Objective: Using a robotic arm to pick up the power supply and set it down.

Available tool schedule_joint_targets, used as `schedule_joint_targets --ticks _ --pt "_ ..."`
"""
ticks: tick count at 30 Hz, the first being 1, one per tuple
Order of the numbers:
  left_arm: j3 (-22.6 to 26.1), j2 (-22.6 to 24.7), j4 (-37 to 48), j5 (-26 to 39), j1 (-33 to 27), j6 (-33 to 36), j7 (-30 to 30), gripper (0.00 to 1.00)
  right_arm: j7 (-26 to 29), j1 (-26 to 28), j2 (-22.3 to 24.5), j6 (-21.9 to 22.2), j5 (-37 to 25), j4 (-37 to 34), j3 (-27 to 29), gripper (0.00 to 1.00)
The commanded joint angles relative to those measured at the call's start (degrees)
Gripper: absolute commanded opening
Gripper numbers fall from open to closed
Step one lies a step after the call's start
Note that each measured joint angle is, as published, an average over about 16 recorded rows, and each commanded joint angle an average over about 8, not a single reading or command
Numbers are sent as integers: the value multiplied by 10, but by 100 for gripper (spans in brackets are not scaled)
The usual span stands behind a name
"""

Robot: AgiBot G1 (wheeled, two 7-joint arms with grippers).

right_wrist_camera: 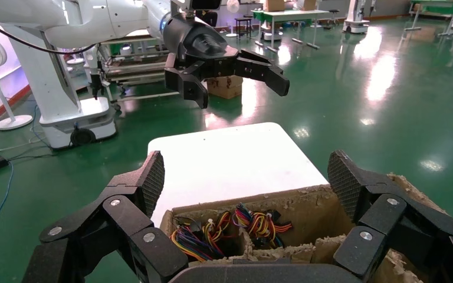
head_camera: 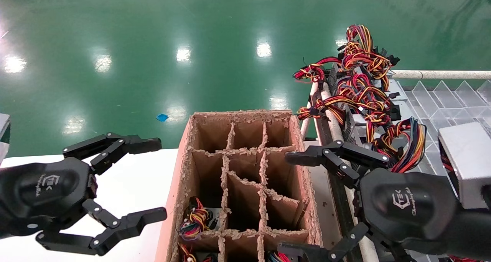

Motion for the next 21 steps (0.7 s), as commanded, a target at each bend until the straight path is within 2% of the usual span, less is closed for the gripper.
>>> schedule_joint_targets --ticks 1,5,8,11,16,21 --pt "0 0 0 0 0 0 0 51 0 0 0 0 0 0 0 100" --pt "0 0 0 0 0 0 0 1 0 1 3 1 -7 1 -2 100" --pt "0 0 0 0 0 0 0 0 4 11 13 5 -41 9 -11 100" --pt "0 0 0 0 0 0 0 0 15 37 25 6 -104 22 -31 100" --pt "0 0 0 0 0 0 0 0 45 114 21 -19 -213 34 -80 100" --pt "0 0 0 0 0 0 0 0 65 182 0 -47 -260 31 -139 100"
